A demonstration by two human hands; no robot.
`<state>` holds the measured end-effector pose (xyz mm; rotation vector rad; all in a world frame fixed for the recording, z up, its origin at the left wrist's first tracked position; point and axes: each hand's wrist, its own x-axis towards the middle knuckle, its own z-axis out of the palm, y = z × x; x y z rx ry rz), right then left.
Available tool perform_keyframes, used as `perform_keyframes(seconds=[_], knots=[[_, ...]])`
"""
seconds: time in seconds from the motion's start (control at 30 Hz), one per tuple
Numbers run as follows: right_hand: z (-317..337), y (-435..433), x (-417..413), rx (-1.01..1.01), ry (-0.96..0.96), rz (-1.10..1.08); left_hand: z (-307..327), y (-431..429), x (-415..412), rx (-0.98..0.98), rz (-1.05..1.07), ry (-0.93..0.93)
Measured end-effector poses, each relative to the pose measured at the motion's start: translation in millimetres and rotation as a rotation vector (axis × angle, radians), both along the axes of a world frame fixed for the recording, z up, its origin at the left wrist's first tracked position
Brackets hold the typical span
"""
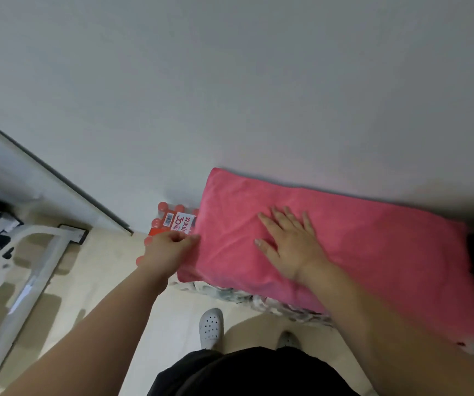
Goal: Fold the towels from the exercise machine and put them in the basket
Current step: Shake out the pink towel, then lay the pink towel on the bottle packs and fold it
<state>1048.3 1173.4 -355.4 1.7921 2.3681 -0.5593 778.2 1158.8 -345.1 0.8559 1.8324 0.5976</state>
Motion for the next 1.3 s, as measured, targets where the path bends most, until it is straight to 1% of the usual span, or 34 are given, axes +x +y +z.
perform_keyframes(seconds=[0.1, 0.23, 0.3, 0.37, 0.43, 0.5, 0.53, 0.67, 0.77, 0.83, 0.87, 1.0, 1.07, 1.17, 1.3], knots=[[9.5, 6.0, -19.7, 0.069, 0.034, -0.121, -4.1, 13.0, -6.9, 0.001, -0.078, -0.087], [26.9, 22.0, -70.0, 0.177, 0.163, -0.144, 1.7, 17.5, -13.3, 0.067, -0.171, -0.173], [38.9, 34.3, -99.9, 0.160, 0.206, -0.136, 4.0, 15.6, -15.8, 0.131, -0.268, -0.191], [46.2, 45.5, -127.0, 0.083, 0.223, -0.135, 3.9, 14.9, -19.3, 0.186, -0.401, -0.151], [49.2, 54.1, -147.6, -0.029, 0.180, -0.158, 1.6, 15.3, -23.0, 0.226, -0.518, -0.097], [48.3, 60.4, -161.6, -0.134, 0.083, -0.194, 0.9, 15.8, -26.2, 0.248, -0.605, -0.079], [47.6, 62.8, -166.3, -0.155, 0.030, -0.207, 0.4, 15.9, -27.4, 0.254, -0.644, -0.081], [43.3, 70.1, -177.9, -0.100, -0.173, -0.220, 1.3, 17.4, -31.8, 0.253, -0.731, -0.067], [36.8, 71.7, -179.2, -0.032, -0.221, -0.238, 0.3, 14.8, -35.6, 0.266, -0.728, -0.053], [35.6, 71.1, -176.4, 0.013, -0.165, -0.249, -2.5, 12.0, -39.2, 0.237, -0.684, -0.085], [36.1, 70.3, -174.6, 0.028, -0.103, -0.262, -5.1, 11.1, -41.1, 0.208, -0.644, -0.111], [34.1, 68.7, -167.5, 0.028, 0.255, -0.387, -16.4, 6.2, -51.1, 0.099, -0.532, -0.205], [33.2, 67.6, -167.1, -0.009, 0.386, -0.454, -21.1, 2.9, -54.9, 0.070, -0.505, -0.219], [37.0, 66.8, -172.6, -0.062, 0.473, -0.464, -21.0, -0.9, -61.1, 0.057, -0.435, -0.236], [40.5, 72.7, -189.6, -0.081, 0.524, -0.433, -12.8, -3.6, -78.3, 0.076, -0.372, -0.254]])
